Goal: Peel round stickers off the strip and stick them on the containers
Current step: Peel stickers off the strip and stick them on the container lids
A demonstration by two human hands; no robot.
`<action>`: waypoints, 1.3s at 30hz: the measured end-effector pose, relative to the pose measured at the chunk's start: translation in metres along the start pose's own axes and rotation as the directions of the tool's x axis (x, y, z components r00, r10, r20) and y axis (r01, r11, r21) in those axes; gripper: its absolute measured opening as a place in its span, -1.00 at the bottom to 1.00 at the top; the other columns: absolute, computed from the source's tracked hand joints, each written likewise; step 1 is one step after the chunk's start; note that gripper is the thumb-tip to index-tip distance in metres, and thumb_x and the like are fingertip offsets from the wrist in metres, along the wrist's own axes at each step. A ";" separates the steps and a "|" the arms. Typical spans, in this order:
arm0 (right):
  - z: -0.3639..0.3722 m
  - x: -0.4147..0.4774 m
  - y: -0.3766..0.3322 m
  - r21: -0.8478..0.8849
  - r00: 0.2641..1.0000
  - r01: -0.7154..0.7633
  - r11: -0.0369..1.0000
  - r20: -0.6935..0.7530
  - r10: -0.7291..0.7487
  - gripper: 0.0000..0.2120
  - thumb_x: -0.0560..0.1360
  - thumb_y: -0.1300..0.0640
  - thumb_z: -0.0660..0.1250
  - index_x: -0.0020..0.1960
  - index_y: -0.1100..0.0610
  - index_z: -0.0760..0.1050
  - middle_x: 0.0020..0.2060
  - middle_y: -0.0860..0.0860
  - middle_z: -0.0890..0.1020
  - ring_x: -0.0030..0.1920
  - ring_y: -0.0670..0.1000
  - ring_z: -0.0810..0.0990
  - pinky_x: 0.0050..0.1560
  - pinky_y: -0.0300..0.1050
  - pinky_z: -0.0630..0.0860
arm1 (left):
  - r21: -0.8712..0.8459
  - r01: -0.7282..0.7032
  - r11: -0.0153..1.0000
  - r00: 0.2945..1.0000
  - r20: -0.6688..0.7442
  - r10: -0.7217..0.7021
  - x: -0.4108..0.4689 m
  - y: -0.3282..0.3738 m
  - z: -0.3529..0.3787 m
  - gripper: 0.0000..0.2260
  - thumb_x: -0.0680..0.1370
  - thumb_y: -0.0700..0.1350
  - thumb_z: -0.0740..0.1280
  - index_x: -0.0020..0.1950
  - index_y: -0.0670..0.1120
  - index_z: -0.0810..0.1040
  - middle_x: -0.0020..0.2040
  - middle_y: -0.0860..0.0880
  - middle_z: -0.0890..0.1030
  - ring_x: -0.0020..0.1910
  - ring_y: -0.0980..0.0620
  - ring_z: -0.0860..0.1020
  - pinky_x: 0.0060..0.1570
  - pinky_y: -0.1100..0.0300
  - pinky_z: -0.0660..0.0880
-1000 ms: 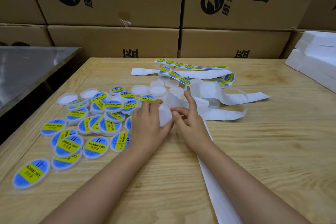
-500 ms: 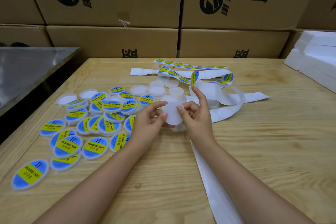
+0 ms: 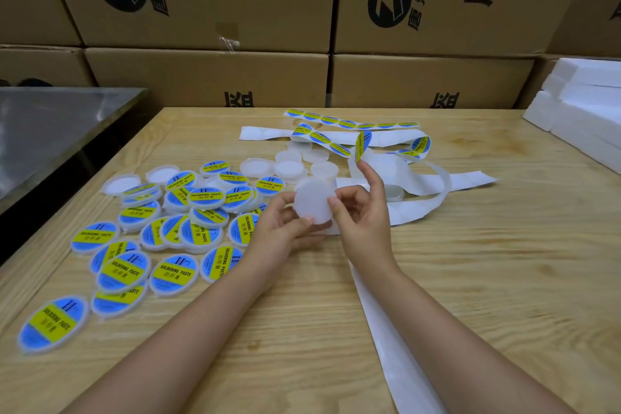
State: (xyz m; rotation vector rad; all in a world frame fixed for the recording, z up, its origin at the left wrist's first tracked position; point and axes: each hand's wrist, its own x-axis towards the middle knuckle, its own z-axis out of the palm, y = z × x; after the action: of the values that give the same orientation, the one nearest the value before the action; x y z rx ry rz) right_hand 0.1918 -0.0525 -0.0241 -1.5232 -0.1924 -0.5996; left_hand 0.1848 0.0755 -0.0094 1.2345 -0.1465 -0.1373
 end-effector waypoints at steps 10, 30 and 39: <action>-0.001 0.000 0.001 -0.004 0.999 0.016 1.000 0.031 -0.016 -0.52 0.44 0.15 0.30 0.23 -0.29 0.33 -0.18 -0.08 0.64 -0.12 -0.08 0.59 -0.06 -0.23 0.48 | -0.006 0.105 0.994 0.994 0.042 -0.105 0.001 -0.003 -0.001 -0.76 0.64 -0.17 0.10 0.01 -0.21 0.54 -0.14 -0.15 0.67 -0.16 -0.08 0.67 -0.18 0.10 0.62; -0.005 0.005 -0.013 0.480 0.903 -0.426 0.767 0.176 0.391 -0.87 0.34 0.23 0.36 -0.24 0.32 0.48 -0.16 0.17 0.57 -0.20 0.13 0.57 -0.13 -0.05 0.50 | -0.132 0.135 0.982 0.991 -0.002 -0.136 0.005 0.005 -0.004 -0.78 0.63 -0.22 0.10 -0.01 -0.23 0.53 -0.21 -0.07 0.70 -0.24 0.03 0.67 -0.28 0.21 0.61; -0.003 0.004 -0.007 0.361 0.901 -0.432 0.827 0.121 0.418 -0.85 0.45 0.35 0.33 -0.29 0.32 0.49 -0.12 0.25 0.56 -0.11 0.17 0.51 -0.03 0.07 0.41 | -0.169 0.142 0.975 0.990 0.000 -0.144 0.004 0.006 -0.004 -0.79 0.62 -0.22 0.12 0.08 -0.31 0.49 -0.12 -0.14 0.68 -0.15 -0.03 0.67 -0.19 0.16 0.62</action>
State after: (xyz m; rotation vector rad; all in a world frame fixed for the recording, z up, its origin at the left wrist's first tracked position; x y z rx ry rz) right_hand 0.1910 -0.0561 -0.0167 -1.1443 0.0105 -0.1593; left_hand 0.1899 0.0805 -0.0048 1.0762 -0.0340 -0.2621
